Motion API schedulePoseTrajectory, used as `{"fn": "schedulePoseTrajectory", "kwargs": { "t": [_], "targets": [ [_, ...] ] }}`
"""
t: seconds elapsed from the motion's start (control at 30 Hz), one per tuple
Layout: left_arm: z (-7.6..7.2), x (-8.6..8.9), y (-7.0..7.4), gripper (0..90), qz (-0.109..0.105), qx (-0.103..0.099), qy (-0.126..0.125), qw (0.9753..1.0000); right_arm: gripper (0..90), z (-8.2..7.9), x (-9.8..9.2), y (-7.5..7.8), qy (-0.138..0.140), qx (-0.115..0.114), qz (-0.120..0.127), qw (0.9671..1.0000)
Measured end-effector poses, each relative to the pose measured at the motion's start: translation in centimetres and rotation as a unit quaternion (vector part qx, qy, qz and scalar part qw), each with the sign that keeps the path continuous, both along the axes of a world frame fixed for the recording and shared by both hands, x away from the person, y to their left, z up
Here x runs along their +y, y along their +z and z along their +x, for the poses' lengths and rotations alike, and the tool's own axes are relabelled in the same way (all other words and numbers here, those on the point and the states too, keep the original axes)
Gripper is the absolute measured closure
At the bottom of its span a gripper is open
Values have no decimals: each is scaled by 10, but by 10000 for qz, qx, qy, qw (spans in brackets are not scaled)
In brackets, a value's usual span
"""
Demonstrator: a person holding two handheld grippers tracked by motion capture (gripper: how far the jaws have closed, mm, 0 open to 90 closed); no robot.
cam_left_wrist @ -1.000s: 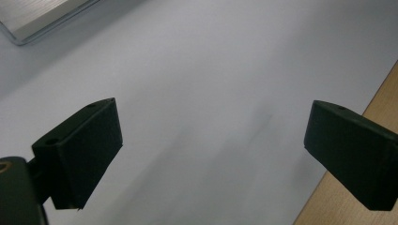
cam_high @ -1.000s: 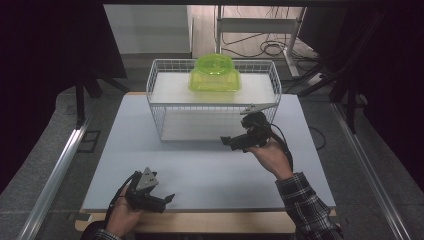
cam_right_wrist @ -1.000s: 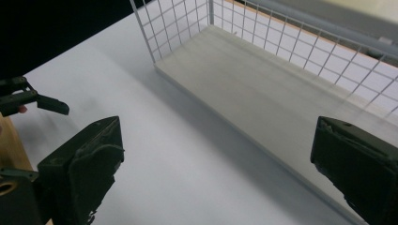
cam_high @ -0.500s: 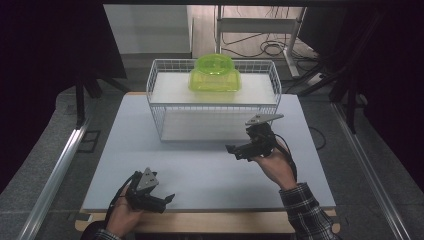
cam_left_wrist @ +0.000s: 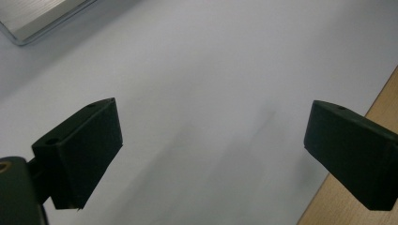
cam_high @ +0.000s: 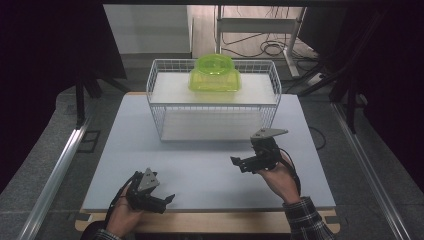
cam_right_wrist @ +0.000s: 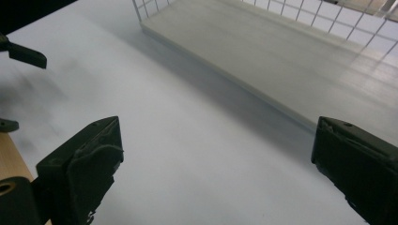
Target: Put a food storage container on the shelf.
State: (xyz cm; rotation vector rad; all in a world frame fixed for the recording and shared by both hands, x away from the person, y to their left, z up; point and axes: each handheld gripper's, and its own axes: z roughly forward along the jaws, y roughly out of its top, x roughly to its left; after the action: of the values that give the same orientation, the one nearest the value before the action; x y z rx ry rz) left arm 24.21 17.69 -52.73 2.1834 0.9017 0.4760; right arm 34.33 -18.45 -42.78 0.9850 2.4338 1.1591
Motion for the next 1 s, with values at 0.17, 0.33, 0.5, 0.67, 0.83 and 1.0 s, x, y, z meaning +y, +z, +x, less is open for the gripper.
{"fn": "schedulePoseTrajectory", "kwargs": {
  "t": [0.17,0.33,0.5,0.67,0.83,1.0],
  "targets": [
    [0,0,0,43,-1,-12,4,10000,26,-6,-7,-13,-47,27,-44,10000],
    [0,0,-1,43,-6,-6,10,10000,26,-12,-13,-27,-99,59,-71,9999],
    [0,-1,-1,42,25,-7,-18,10000,24,-16,-18,-37,-154,60,-107,9998],
    [0,-2,-2,41,63,-32,-30,10000,21,-24,-24,-53,-238,2,-187,9995],
    [0,-2,-3,40,102,-36,-49,9999,18,-28,-26,-63,-234,79,-259,9994],
    [0,-3,-5,37,168,-16,-84,9998,17,-33,-27,-80,-227,271,-366,9987]
  ]
}}
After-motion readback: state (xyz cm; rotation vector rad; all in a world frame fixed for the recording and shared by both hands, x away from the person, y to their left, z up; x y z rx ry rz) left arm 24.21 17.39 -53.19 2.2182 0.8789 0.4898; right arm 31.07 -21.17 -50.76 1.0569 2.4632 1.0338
